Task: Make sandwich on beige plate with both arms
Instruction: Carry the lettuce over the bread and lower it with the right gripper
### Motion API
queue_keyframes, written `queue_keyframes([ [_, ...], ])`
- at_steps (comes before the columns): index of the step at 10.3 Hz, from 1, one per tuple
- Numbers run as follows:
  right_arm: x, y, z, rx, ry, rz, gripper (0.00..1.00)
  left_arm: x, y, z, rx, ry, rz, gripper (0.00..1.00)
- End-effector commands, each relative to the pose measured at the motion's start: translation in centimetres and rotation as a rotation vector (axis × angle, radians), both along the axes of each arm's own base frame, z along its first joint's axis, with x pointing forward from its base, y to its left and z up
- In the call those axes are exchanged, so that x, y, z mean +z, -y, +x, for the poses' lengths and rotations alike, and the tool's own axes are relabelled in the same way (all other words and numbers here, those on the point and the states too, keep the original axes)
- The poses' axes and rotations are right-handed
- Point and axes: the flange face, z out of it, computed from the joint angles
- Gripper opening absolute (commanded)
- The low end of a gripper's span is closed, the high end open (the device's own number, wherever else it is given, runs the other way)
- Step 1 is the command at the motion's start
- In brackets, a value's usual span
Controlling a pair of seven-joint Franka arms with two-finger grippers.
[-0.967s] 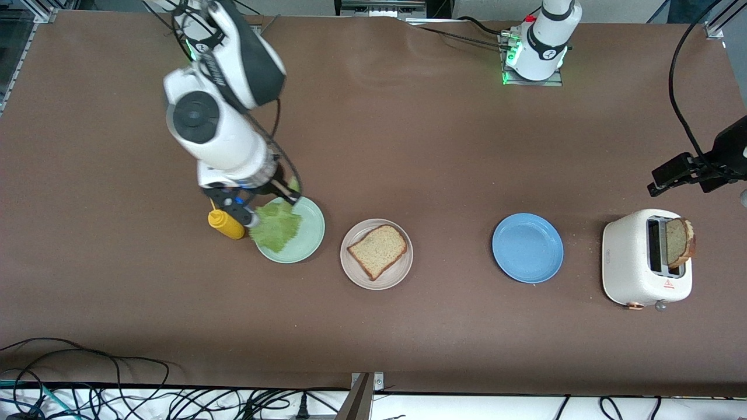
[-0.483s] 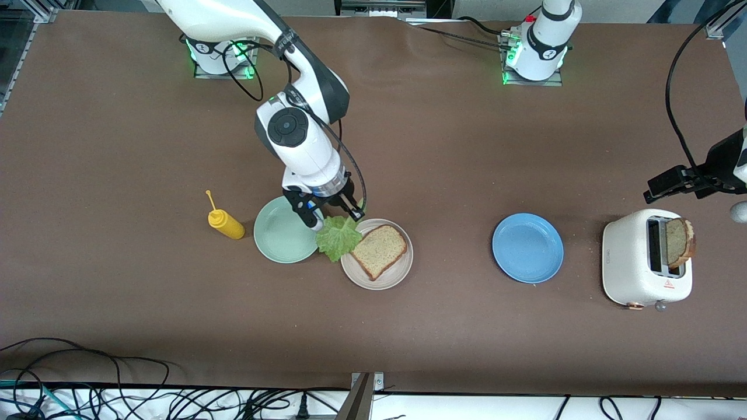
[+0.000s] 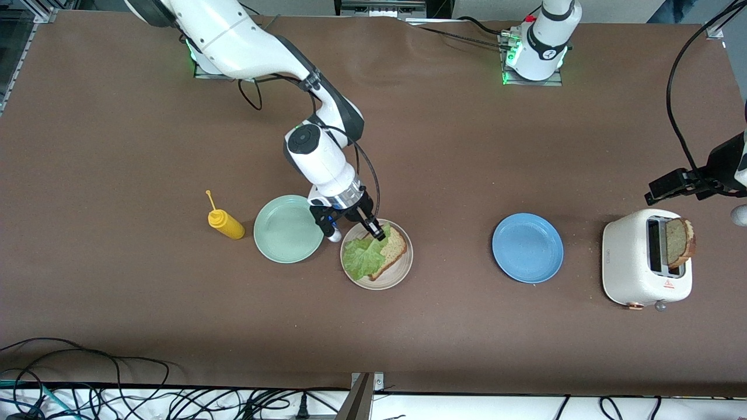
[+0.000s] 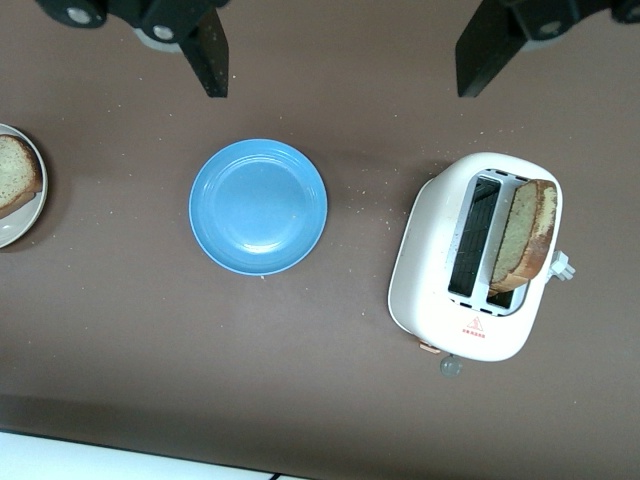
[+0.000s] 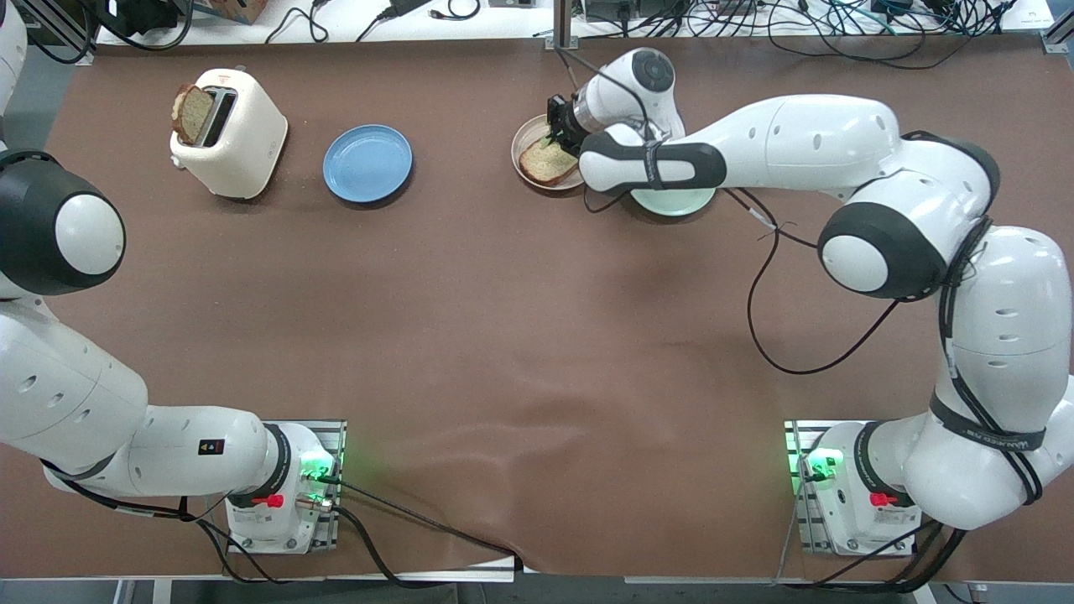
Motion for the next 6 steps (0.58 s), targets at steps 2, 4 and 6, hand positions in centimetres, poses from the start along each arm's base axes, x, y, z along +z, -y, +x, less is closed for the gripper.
queue_keyframes([
  [2,0.5,-1.2,0.0,0.048,0.067,-0.002,1.00,0.1,-0.2,0.0,-0.017,0.003,-0.008,1.00],
  [4,2.3,-1.1,0.3,0.058,0.088,-0.007,1.00,-0.2,-0.2,0.1,-0.017,-0.002,-0.007,1.00],
  [6,5.4,-0.5,0.5,0.064,0.052,-0.051,1.00,-0.3,-0.2,0.2,-0.017,-0.003,-0.007,1.00],
])
